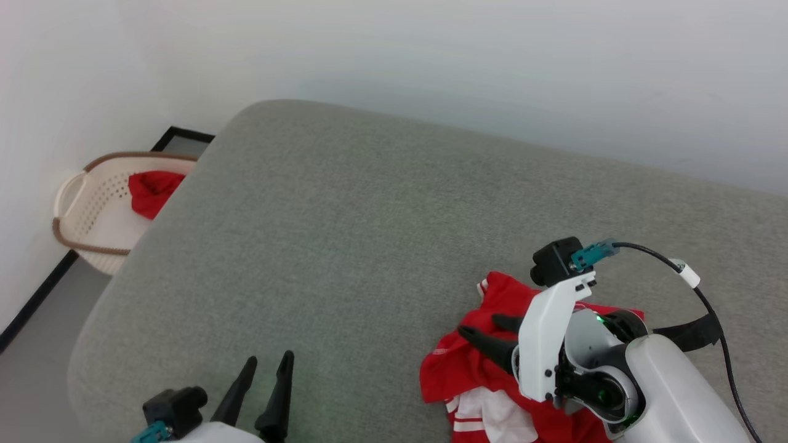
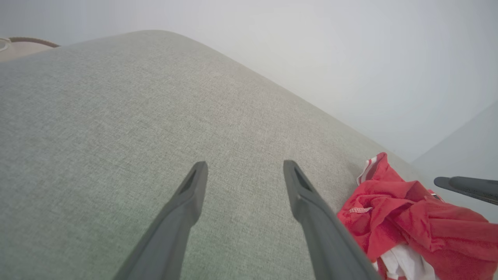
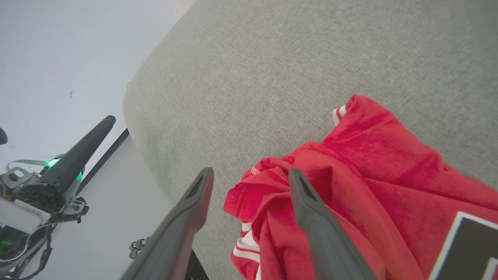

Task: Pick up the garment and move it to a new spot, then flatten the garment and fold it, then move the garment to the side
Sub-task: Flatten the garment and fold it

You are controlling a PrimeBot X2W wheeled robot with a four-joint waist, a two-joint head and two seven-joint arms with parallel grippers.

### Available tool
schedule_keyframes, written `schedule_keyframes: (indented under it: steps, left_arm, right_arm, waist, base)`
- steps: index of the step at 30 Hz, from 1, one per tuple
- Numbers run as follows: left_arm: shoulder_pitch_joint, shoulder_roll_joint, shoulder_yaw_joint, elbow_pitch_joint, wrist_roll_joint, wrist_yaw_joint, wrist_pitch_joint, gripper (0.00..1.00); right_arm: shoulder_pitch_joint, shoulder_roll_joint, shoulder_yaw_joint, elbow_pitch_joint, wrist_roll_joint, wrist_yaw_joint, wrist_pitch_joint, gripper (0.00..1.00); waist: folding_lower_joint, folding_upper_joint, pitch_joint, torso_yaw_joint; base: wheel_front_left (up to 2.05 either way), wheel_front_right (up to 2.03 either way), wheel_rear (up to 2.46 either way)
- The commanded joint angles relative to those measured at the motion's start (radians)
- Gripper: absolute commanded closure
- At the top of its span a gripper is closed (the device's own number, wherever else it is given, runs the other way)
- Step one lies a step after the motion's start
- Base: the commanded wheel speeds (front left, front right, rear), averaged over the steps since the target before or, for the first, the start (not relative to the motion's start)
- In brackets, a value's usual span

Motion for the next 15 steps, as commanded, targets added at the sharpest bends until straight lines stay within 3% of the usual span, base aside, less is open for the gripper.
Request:
schedule_keyframes:
  steps: [1, 7, 15]
  left_arm:
    - [0.014, 0.004, 0.006, 0.002, 0.012, -0.004, -0.003, 0.00]
    - [0.037, 0.016, 0.022, -0.005, 0.033, -0.003, -0.003, 0.00]
    - [0.059, 0.033, 0.054, -0.044, 0.076, 0.007, -0.003, 0.00]
  right_arm:
    - [-0.012, -0.008, 0.004, -0.013, 0.014, -0.001, -0.009, 0.00]
    - [0.006, -0.046, 0.005, -0.072, 0.040, -0.001, -0.047, 0.00]
    - [0.091, -0.171, -0.078, -0.137, 0.005, -0.001, -0.212, 0.00]
  waist:
    - [0.0000, 0.0000, -0.018, -0.022]
    - [0.0000, 0.0000, -0.044, -0.071]
    - [0.0000, 0.0000, -0.066, -0.160]
  base:
    - [0.00, 0.00, 0.00]
    - [0.00, 0.00, 0.00]
    - [0.00, 0.00, 0.00]
